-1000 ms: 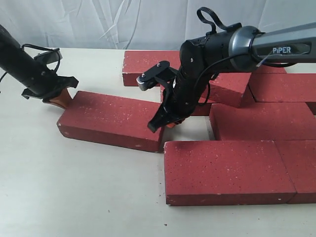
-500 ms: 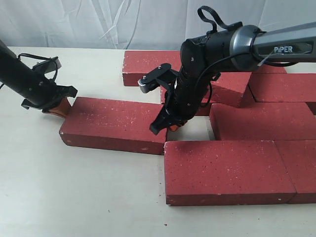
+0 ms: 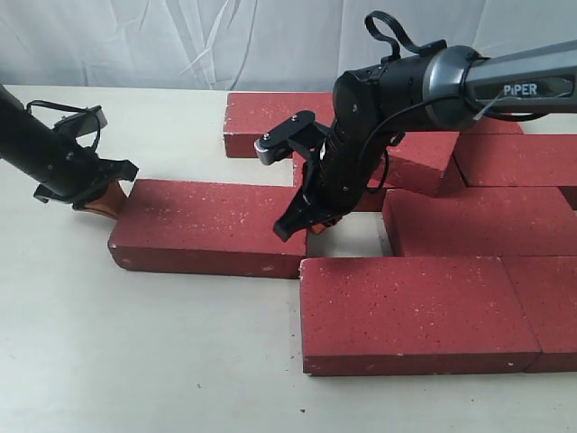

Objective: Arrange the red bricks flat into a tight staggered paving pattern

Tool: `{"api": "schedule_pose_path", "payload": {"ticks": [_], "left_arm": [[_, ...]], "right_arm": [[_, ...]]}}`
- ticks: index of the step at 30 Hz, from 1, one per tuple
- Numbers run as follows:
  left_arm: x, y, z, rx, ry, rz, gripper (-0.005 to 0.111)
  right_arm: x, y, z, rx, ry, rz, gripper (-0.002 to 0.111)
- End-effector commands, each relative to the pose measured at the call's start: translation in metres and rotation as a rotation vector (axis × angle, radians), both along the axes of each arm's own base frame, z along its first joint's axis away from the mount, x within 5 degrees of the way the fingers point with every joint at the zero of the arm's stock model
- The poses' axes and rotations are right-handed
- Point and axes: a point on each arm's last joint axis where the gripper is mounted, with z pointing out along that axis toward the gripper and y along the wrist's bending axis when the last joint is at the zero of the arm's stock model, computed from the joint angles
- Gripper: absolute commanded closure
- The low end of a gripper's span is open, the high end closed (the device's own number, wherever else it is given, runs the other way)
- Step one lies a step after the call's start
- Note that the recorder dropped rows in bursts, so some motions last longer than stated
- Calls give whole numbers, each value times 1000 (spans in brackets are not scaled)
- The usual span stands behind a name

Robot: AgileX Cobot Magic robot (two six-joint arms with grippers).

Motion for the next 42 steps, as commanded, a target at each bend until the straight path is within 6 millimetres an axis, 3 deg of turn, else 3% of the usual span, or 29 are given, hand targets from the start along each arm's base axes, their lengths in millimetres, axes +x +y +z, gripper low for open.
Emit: {"api": "schedule_pose_path", "payload": {"ticks": [1, 10, 16, 25, 28, 34, 38, 42], "left_arm": [[-7, -8, 20, -48, -7, -20, 107], [-23, -9, 7, -53, 61, -23, 107], [-23, -11, 5, -83, 33, -7, 107], [-18, -8, 3, -44, -11, 24, 107], [-18, -8, 4, -45, -14, 29, 107], [-17, -10, 5, -72, -6, 46, 107], [-17, -10, 5, -72, -6, 46, 107], [-17, -10, 5, -72, -4, 50, 107]], "right_arm": [[4, -2, 7, -9, -50, 17, 109], [-1, -13, 4, -140, -4, 78, 109], [-1, -17, 5, -155, 13, 55, 109], [-2, -37, 52, -219, -97, -30, 109], [-1, -56, 64, -172, -216, -163, 109], [-35, -121, 70, -178, -162, -245, 109], [-53, -142, 87, -77, -166, -269, 109], [-68, -154, 96, 80, -60, -221, 109]]}}
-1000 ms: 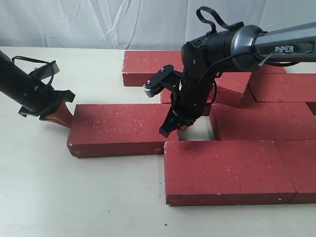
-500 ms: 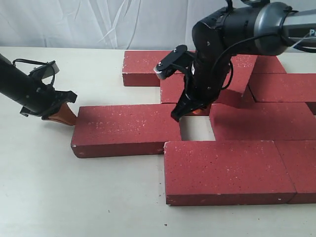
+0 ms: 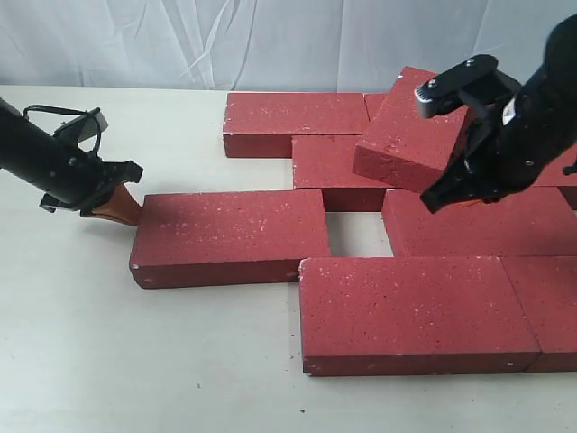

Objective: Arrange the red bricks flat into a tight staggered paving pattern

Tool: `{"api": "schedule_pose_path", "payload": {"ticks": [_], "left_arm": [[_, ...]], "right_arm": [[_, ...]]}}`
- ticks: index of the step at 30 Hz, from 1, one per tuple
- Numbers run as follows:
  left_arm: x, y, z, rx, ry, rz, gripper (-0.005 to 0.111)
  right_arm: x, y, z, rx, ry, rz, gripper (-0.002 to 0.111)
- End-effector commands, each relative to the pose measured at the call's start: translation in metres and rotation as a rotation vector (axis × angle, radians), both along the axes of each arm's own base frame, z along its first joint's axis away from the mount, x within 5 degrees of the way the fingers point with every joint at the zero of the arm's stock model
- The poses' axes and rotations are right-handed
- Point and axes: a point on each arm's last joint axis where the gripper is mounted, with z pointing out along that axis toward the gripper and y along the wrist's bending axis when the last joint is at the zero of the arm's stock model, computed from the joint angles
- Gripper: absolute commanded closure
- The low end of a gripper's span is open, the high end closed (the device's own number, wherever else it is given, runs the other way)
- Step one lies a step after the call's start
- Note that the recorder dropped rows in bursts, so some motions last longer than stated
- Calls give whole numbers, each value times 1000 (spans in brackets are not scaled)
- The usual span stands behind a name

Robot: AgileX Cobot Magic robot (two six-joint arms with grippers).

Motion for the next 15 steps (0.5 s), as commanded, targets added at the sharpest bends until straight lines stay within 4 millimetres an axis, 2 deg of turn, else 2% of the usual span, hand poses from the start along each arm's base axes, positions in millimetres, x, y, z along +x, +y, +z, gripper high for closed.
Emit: {"api": "schedule_pose_path", "payload": {"ticks": [1, 9, 13, 15], "left_arm": [[-1, -2, 3, -5, -3, 1, 107], [-2, 2, 0, 50, 22, 19, 107], [-2, -10, -2, 57, 15, -7, 107], [-4, -24, -5, 54, 23, -41, 107]], "right_arm": [[-11, -8, 7, 171, 58, 52, 109], [-4, 1, 12, 305, -11, -9, 109], [-4, 3, 13, 350, -4, -31, 109], [-4, 7, 15, 401, 6, -55, 109]]}}
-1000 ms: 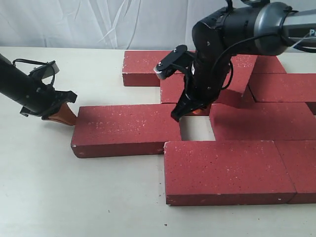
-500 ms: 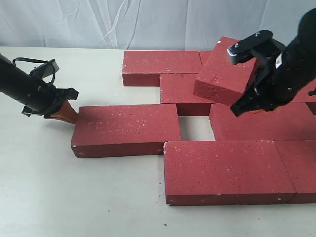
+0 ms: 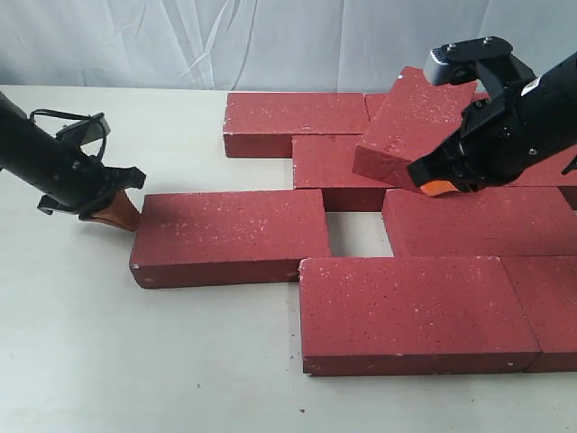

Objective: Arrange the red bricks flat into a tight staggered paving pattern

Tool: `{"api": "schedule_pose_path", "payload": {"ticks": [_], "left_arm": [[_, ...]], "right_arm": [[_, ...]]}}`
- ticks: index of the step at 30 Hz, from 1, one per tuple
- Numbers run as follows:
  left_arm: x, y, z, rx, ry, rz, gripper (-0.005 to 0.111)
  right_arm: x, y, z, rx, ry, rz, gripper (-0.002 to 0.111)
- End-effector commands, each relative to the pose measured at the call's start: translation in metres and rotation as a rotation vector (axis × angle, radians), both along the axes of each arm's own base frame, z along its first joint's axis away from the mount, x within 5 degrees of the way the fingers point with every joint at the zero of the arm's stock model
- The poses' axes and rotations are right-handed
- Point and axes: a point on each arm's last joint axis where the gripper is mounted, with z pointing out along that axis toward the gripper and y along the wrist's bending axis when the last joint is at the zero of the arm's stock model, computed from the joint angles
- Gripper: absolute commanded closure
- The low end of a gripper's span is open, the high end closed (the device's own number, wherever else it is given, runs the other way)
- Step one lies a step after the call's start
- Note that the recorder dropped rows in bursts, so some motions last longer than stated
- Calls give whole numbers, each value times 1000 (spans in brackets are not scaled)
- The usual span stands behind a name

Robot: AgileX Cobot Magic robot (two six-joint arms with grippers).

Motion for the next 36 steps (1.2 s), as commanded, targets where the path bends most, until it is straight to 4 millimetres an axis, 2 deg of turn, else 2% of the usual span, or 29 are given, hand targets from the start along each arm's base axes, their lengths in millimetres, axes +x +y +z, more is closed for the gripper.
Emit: {"api": "schedule_pose_path", "payload": {"ticks": [1, 8, 36], "left_arm": [[-4, -25, -3, -1, 6, -53, 107], [-3, -56, -5, 40, -61, -83, 107], [-14, -115, -12, 54, -117, -140, 107]], "right_arm": [[0, 5, 4, 91, 5, -35, 109], [-1, 6, 5, 103, 2, -8, 109], [-1, 8, 6, 132, 5, -24, 109]]}}
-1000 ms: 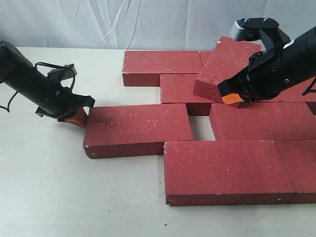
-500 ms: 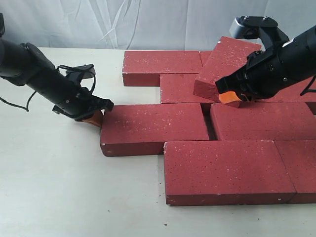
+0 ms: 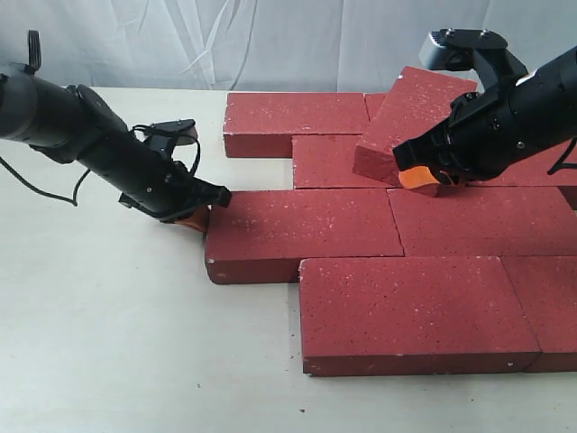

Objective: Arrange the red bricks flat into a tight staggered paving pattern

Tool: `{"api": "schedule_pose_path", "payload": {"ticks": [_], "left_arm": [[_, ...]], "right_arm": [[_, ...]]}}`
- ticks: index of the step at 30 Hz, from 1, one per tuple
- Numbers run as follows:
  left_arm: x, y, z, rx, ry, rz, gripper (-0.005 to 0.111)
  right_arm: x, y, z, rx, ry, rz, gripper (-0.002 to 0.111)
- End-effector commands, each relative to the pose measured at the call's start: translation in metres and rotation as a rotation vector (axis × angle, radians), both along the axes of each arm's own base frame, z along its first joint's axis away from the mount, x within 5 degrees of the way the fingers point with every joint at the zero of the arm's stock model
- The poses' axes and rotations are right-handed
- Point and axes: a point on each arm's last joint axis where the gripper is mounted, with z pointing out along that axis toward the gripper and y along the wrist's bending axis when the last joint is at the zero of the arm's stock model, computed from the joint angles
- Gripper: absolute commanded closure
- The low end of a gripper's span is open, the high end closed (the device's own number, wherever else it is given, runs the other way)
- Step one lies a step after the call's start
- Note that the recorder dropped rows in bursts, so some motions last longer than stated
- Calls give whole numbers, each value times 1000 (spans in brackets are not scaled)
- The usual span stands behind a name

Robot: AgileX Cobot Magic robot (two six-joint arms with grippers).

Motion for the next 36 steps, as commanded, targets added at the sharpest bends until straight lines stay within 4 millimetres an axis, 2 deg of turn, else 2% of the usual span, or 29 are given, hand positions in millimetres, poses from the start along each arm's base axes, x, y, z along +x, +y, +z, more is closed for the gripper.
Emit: {"api": "schedule_pose_path", "payload": {"ticks": [1, 10, 15, 20, 31, 36], "left_arm": [[-7, -14, -7, -4, 23, -24, 107], [-7, -10, -9, 41, 18, -56, 107], [-6, -2, -12, 119, 19, -54, 107], [-1, 14, -9, 124, 19, -4, 107], [1, 47, 12, 138, 40, -4, 107], [0, 51, 41, 119, -27, 12, 107]], "right_arm": [[0, -1, 2, 2, -11, -3, 109], [0, -1, 2, 2, -11, -3, 109], [0, -1, 2, 2, -11, -3, 109], [0, -1, 2, 2, -11, -3, 109], [0, -1, 2, 2, -15, -5, 109], [1, -2, 2, -25, -48, 24, 109]]}}
